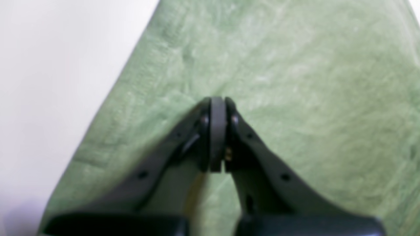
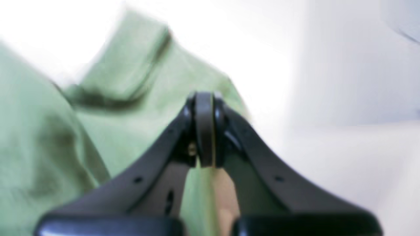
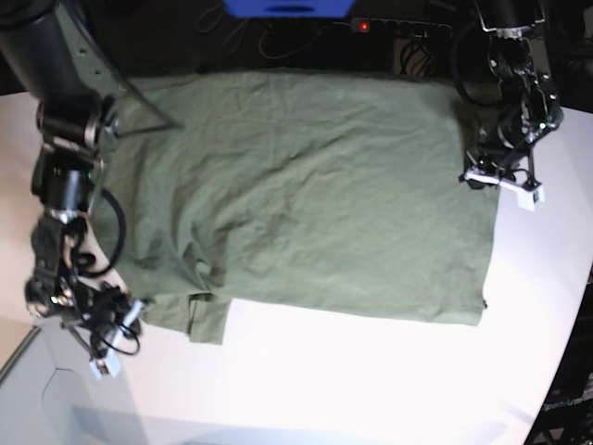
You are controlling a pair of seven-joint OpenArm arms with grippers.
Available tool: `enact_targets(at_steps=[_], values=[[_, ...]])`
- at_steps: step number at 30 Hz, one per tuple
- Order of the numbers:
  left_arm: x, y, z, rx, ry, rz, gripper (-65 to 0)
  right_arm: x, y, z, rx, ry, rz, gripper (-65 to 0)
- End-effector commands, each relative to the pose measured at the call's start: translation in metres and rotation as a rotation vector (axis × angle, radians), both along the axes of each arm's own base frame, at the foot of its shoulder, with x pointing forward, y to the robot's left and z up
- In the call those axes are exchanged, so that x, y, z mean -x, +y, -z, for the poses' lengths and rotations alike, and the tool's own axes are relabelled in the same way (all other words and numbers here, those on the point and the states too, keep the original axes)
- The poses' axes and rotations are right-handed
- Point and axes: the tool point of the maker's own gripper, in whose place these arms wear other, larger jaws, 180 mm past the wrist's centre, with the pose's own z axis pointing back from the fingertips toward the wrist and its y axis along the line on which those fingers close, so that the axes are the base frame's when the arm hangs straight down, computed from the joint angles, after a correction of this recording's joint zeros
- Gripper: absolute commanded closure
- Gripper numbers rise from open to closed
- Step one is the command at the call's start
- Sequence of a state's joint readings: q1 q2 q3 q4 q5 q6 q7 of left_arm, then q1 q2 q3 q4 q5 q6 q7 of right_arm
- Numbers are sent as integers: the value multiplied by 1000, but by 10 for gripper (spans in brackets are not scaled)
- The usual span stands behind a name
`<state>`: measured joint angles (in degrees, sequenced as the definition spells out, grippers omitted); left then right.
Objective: Layout the t-shirt on the table in an organized manner, then fold the t-shirt properly
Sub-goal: 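Drag the right gripper's corner along the shirt edge toward the hem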
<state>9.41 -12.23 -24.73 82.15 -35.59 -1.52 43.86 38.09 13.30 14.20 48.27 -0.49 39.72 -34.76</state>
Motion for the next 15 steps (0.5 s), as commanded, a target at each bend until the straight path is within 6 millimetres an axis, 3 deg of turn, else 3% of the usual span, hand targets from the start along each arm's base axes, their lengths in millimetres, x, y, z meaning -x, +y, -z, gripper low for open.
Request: enact_targets(at_steps=[1,4,9,15], values=[[15,3,10,-22,73,3,0,-20,3,-20,-57,-66,2,0],[15,3,9,-17,70,4,0,-32,17,-11,-173,-92,14,0],[8,2,-4,-30,35,16,0,-33,44,2,-239,-128,-14,0],[4,1,-11,-37,14,22,0,-12,44,53,-128,-109,41,0]])
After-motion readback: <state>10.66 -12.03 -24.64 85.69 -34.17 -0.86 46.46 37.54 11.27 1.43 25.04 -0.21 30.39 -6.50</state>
